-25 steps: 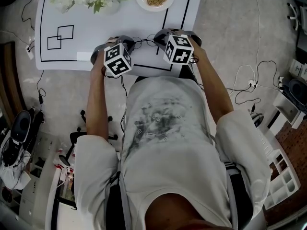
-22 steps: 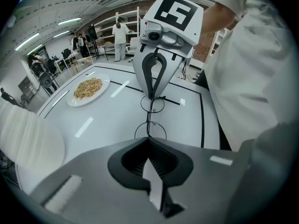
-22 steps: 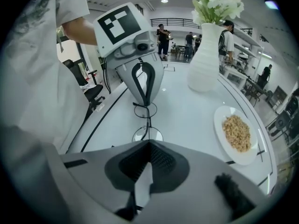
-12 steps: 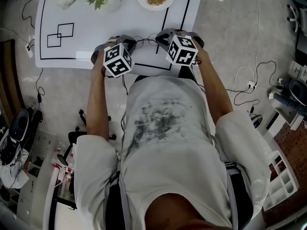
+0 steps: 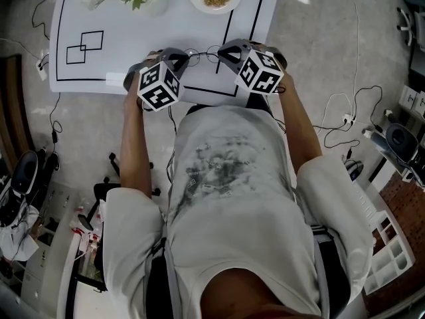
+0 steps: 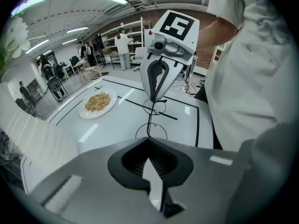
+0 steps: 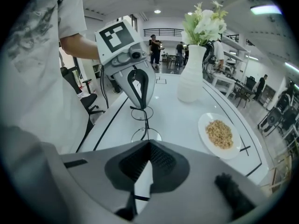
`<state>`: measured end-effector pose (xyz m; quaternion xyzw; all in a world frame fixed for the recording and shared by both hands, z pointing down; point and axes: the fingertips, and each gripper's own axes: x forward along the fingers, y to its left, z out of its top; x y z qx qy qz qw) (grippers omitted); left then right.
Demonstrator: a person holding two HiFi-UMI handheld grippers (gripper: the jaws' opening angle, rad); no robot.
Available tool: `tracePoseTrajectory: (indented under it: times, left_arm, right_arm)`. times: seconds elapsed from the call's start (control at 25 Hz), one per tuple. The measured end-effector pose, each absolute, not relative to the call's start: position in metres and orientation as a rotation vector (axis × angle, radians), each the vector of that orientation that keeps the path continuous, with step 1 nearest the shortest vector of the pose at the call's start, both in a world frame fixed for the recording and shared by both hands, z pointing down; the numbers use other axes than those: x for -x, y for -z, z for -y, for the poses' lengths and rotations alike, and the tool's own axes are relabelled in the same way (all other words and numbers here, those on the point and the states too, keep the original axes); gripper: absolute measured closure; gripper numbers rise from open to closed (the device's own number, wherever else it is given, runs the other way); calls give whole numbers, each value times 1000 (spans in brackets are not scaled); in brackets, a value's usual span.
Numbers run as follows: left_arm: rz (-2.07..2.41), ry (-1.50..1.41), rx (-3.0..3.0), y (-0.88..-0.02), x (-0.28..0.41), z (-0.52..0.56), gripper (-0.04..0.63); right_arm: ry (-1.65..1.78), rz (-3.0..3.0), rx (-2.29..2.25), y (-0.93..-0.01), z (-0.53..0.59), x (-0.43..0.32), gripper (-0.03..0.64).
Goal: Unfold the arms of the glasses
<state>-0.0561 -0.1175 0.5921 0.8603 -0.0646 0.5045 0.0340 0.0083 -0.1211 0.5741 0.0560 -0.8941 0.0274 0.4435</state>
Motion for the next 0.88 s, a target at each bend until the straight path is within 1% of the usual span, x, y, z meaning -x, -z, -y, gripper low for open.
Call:
tracePoseTrajectory:
  times: [0.88]
  left_arm:
    - [351, -1282, -2703, -550, 59, 120, 586]
  right_arm:
    - [-138, 2351, -249, -540, 124, -11, 600]
